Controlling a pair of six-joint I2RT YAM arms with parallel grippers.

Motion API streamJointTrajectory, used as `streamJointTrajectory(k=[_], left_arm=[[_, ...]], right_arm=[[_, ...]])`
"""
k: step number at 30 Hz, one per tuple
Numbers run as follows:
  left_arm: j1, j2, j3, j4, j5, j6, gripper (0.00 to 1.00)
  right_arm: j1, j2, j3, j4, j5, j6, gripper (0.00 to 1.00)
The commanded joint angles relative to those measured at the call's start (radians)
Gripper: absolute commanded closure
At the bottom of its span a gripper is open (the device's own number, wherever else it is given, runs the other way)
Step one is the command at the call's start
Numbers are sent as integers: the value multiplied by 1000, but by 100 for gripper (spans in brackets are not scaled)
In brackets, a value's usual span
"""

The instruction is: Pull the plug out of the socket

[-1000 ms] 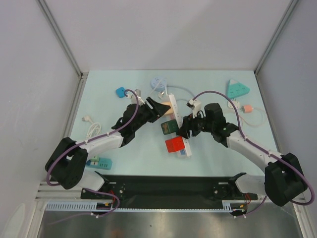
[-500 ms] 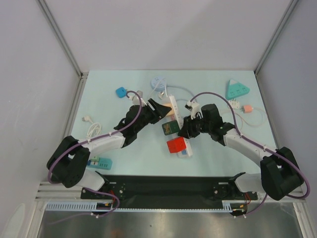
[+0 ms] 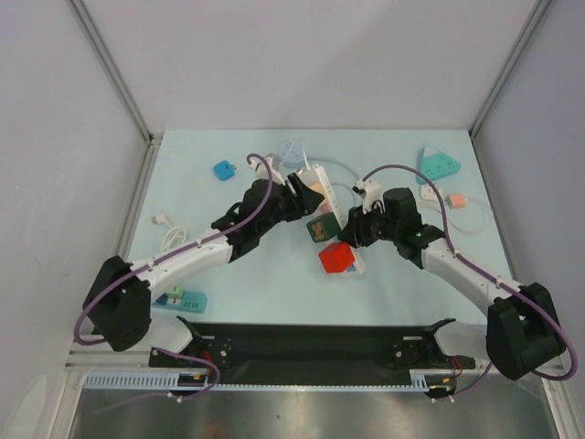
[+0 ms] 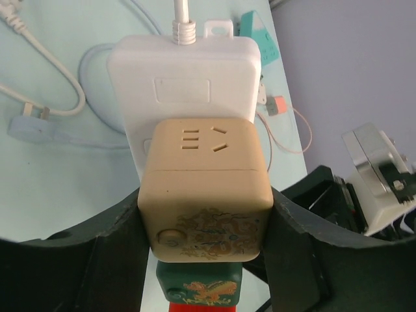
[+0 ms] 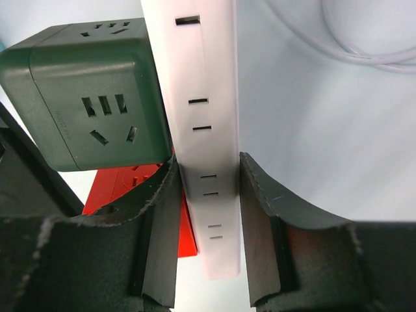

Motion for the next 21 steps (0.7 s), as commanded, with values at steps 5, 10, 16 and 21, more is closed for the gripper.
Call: streamJointTrajectory(k=[5,10,16,21], left_arm=[[133,-44,-30,334,559,-97,100],[207,-87,-99,426,585,-206,100],[100,-107,114,-160,112,37,100],[-51,17,284,-303,-33,164,100]], right_arm=[[-50,-23,34,-3,149,-11,100],[-66,-46,22,2,134,-10,100],[-66,-48,20,9,146,-7,100],[-70,-52,19,11,142,-10,100]])
